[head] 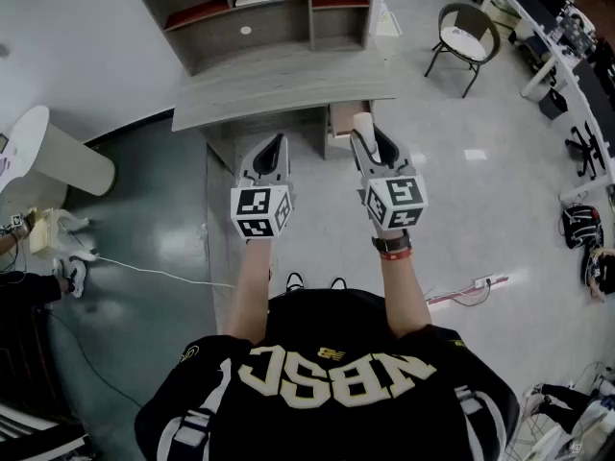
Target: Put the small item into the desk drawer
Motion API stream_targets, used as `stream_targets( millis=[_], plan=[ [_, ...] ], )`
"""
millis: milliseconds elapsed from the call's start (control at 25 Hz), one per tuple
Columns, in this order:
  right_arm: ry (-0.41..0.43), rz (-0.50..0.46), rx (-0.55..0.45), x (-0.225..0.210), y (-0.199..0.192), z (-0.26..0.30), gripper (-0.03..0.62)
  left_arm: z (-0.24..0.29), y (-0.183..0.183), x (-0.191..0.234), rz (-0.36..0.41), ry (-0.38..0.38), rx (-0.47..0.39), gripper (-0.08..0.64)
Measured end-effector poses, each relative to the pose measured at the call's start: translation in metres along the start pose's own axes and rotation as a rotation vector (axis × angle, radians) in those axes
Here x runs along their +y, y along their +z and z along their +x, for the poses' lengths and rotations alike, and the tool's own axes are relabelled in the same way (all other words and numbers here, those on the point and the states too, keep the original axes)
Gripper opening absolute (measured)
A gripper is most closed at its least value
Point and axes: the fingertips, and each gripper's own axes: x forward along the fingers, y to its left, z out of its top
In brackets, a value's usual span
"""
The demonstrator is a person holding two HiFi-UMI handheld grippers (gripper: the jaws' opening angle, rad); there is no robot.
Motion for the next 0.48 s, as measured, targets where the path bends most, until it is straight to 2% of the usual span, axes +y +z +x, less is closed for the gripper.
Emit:
stream_targets(
  millis=[280,480],
  plan=[
    [0.007,0.012,-0.015,-0.007,-0.001,-0.007,0.149,0.001,0.001,-0.013,0.0,0.005,-0.014,0.008],
    [0.07,0.016,-0.056,-0.003,0.004,-0.018,0.153,-0.005,0.003,-0.026,-0.002,0.023,-0.022,0.008]
  ],
)
